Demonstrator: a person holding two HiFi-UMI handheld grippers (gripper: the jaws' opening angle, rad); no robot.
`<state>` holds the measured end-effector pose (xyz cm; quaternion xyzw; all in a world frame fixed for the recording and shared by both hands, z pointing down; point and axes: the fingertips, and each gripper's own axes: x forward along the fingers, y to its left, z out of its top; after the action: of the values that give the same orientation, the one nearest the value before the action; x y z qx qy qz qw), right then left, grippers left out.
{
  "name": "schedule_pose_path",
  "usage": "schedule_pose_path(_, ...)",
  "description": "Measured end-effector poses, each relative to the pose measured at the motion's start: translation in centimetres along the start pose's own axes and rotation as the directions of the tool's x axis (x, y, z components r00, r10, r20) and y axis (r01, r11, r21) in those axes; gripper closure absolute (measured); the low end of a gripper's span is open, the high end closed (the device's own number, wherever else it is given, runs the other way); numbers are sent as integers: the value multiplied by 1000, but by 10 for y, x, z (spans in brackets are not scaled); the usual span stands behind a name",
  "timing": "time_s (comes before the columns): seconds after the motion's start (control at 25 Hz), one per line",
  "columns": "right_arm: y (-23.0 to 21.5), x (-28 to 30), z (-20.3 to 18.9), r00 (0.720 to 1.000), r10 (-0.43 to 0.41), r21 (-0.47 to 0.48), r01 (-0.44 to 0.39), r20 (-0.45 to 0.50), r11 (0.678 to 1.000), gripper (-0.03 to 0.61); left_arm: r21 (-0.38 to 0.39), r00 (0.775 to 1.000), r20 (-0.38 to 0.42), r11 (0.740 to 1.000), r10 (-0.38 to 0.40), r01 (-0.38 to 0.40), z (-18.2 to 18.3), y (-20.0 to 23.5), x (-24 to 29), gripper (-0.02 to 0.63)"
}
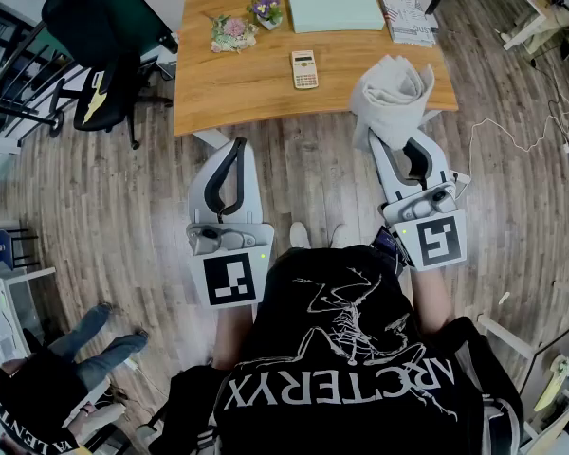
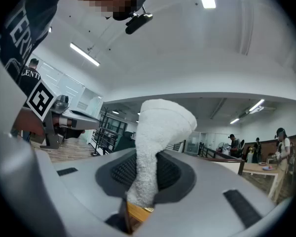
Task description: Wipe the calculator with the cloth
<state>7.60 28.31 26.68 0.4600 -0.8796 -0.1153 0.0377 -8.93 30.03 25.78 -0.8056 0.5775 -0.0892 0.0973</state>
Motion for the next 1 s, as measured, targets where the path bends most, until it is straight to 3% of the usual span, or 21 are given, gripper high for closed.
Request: schedule_pose_path(1.0, -29, 4, -2, 1000, 15, -15, -15, 25, 1000, 489, 4, 999, -28, 1000, 20, -20, 3, -15, 23, 604)
